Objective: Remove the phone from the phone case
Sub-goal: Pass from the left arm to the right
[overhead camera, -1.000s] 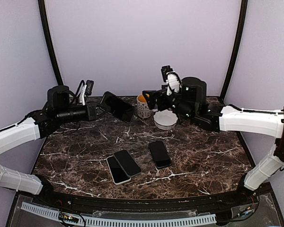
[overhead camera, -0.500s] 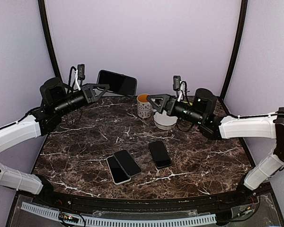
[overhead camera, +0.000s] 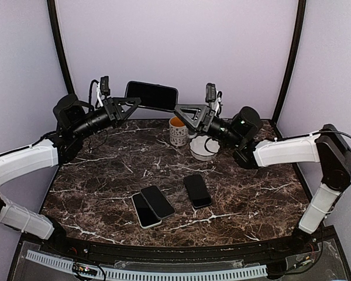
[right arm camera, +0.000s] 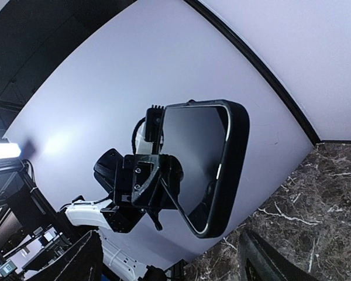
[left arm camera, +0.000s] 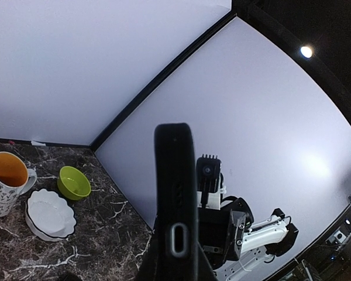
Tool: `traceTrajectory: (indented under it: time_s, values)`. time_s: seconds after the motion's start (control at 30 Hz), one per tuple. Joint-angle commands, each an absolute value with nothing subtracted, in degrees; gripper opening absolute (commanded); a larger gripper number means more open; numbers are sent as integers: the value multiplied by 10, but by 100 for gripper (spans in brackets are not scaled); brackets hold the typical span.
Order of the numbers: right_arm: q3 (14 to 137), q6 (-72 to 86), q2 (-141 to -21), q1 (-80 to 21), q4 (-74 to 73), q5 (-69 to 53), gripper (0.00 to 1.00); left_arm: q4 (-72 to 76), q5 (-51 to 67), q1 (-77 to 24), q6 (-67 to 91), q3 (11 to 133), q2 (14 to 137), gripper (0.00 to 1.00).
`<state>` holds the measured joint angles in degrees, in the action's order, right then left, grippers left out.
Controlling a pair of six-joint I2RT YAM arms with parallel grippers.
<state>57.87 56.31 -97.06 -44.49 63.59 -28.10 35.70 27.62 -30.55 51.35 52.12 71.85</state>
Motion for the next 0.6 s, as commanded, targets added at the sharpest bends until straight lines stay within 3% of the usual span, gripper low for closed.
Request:
traceTrajectory:
  time_s: [0.0, 0.13, 0.27, 0.57]
  values:
    - [615, 589, -991, -448, 680, -293, 76, 453, 296, -308, 546, 529, 717, 0]
    - [635, 596, -1005, -452, 686, -302, 67, 464, 303, -308, 555, 527, 725, 0]
    - [649, 599, -1015, -452, 692, -318, 50, 468, 306, -308, 558, 524, 731, 0]
    - [672, 596, -1022, -451, 680, -314, 35, 470, 310, -309, 554, 514, 734, 0]
